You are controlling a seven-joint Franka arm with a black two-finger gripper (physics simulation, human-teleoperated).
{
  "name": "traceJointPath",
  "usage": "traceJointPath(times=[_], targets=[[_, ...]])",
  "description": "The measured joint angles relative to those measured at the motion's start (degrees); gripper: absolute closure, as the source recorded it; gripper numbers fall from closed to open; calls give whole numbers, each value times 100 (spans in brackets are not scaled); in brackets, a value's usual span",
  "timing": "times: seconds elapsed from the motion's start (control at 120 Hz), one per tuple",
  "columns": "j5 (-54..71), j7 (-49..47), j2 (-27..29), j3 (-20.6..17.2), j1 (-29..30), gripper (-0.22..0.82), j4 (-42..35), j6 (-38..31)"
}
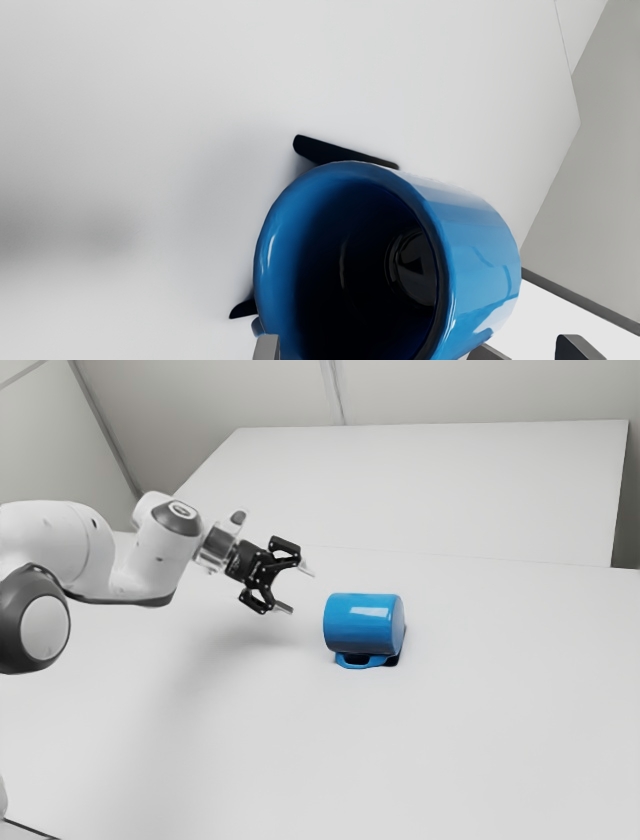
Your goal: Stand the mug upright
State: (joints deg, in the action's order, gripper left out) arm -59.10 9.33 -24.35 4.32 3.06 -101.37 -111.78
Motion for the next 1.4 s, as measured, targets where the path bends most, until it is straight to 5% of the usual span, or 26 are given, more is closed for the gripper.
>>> traceJointPath(times=[0.667, 0.842, 0.95, 1.2, 1.4], targets=[[-1408, 190, -513, -496, -211, 1, 107, -667], [-1288, 202, -518, -484, -269, 42, 181, -786], [-1239, 200, -511, -483, -317, 60, 246, -822], [-1171, 148, -465, -495, -446, 69, 317, -932], [-258, -34, 331, -434, -534, 70, 67, -963]])
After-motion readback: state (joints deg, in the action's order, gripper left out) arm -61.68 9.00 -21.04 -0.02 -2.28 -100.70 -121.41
